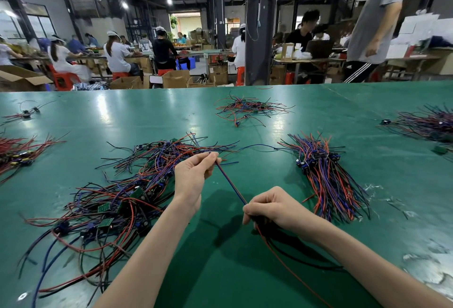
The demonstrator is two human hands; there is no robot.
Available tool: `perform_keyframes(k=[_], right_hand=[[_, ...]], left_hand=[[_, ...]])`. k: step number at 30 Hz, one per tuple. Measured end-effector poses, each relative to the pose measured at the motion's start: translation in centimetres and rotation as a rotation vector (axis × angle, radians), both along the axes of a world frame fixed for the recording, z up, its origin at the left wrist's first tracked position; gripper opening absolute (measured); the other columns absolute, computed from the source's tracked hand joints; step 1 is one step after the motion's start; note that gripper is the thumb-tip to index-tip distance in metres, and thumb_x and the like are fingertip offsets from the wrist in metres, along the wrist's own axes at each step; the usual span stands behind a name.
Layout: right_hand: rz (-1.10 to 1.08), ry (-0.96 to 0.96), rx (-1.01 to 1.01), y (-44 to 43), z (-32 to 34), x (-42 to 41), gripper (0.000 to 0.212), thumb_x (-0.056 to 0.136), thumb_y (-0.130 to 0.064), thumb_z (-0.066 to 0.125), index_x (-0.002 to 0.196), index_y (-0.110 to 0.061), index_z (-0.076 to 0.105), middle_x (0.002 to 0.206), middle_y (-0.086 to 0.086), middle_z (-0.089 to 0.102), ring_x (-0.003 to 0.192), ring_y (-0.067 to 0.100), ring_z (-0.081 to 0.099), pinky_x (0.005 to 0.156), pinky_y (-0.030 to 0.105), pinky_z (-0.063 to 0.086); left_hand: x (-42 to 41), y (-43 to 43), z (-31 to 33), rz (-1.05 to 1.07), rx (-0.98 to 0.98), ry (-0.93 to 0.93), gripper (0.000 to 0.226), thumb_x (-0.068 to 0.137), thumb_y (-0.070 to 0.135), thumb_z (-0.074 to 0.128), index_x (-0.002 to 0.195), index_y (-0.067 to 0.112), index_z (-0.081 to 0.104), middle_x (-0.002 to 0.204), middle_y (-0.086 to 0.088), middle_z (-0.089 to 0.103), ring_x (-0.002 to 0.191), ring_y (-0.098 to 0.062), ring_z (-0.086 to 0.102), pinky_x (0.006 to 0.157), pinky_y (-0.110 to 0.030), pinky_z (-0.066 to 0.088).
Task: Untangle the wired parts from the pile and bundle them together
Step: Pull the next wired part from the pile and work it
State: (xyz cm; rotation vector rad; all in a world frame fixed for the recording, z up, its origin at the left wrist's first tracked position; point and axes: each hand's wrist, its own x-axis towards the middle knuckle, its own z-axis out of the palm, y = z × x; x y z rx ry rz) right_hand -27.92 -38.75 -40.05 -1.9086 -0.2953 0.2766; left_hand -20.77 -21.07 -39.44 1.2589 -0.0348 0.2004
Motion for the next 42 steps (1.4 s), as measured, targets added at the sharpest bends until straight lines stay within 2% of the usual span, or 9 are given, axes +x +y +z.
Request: perform_keyframes(k=[8, 12, 16, 20, 26, 31, 39, 42], right_hand=[[0.004, -0.003, -0.014, -0.08, -0.13, -0.10, 0.027, 0.088, -0.018, 0.062, 0.064, -0.014, 0.073, 0.057, 0.009, 0.053, 0.051, 0.016, 0.045, 0.050, 0.025, 0.034], [0.007, -0.003, -0.008, -0.10, -0.20, -0.05, 0.027, 0.088, -0.019, 0.062, 0.064, -0.014, 0.074, 0.056, 0.008, 0.053, 0.051, 0.016, 0.044, 0.048, 0.022, 0.034], [0.008, 0.005, -0.002, -0.04, -0.31, 0.06, 0.027, 0.088, -0.018, 0.062, 0.064, -0.014, 0.074, 0.051, 0.002, 0.056, 0.046, 0.011, 0.047, 0.047, 0.018, 0.038], [0.010, 0.000, -0.001, 0.01, -0.37, 0.07, 0.027, 0.088, -0.018, 0.061, 0.064, -0.015, 0.073, 0.051, 0.001, 0.056, 0.045, 0.009, 0.047, 0.046, 0.016, 0.038], [0.001, -0.012, -0.027, 0.03, -0.63, 0.04, 0.027, 0.088, -0.019, 0.062, 0.064, -0.016, 0.074, 0.051, 0.000, 0.057, 0.044, 0.008, 0.047, 0.045, 0.018, 0.036], [-0.007, -0.018, -0.037, 0.05, -0.79, 0.06, 0.026, 0.087, -0.021, 0.062, 0.064, -0.017, 0.074, 0.051, 0.000, 0.057, 0.045, 0.010, 0.045, 0.045, 0.020, 0.033], [-0.020, -0.037, -0.040, 0.13, -0.86, 0.12, 0.026, 0.087, -0.021, 0.062, 0.063, -0.017, 0.073, 0.051, 0.001, 0.058, 0.046, 0.012, 0.046, 0.045, 0.021, 0.033], [-0.053, -0.051, -0.019, 0.23, -0.85, 0.09, 0.028, 0.087, -0.017, 0.062, 0.062, -0.017, 0.073, 0.051, 0.002, 0.058, 0.045, 0.010, 0.046, 0.045, 0.018, 0.035]], left_hand=[[0.17, 0.20, -0.14, 0.052, -0.012, 0.037, 0.012, 0.078, 0.012, 0.075, 0.068, 0.013, 0.067, 0.064, -0.002, 0.059, 0.056, -0.011, 0.040, 0.063, -0.023, 0.039], [0.04, 0.13, -0.10, -0.003, 0.018, 0.017, 0.011, 0.085, 0.007, 0.067, 0.075, 0.010, 0.070, 0.065, 0.002, 0.069, 0.056, -0.008, 0.045, 0.062, -0.020, 0.042], [0.08, -0.10, -0.15, -0.022, 0.020, 0.016, 0.015, 0.091, 0.003, 0.057, 0.083, 0.008, 0.069, 0.064, 0.004, 0.070, 0.052, -0.003, 0.047, 0.061, -0.016, 0.043], [0.15, -0.23, -0.26, -0.019, 0.021, 0.014, 0.017, 0.093, 0.002, 0.055, 0.084, 0.009, 0.068, 0.063, 0.005, 0.070, 0.051, -0.002, 0.047, 0.060, -0.014, 0.042], [0.32, -0.43, -0.57, -0.019, 0.010, 0.056, 0.015, 0.090, 0.007, 0.061, 0.078, 0.012, 0.069, 0.067, 0.004, 0.069, 0.057, -0.004, 0.048, 0.059, -0.015, 0.043], [0.26, -0.41, -0.62, -0.026, 0.031, 0.100, 0.005, 0.082, 0.012, 0.071, 0.081, 0.011, 0.066, 0.071, 0.000, 0.060, 0.056, -0.006, 0.047, 0.062, -0.018, 0.044], [-0.19, -0.37, -0.39, -0.033, 0.064, 0.104, 0.010, 0.077, 0.014, 0.075, 0.077, 0.012, 0.066, 0.057, 0.008, 0.059, 0.050, -0.001, 0.050, 0.055, -0.015, 0.049], [-0.44, -0.54, -0.43, -0.093, 0.088, 0.100, 0.010, 0.079, 0.016, 0.074, 0.079, 0.010, 0.067, 0.066, 0.001, 0.061, 0.052, -0.003, 0.050, 0.055, -0.016, 0.048]])
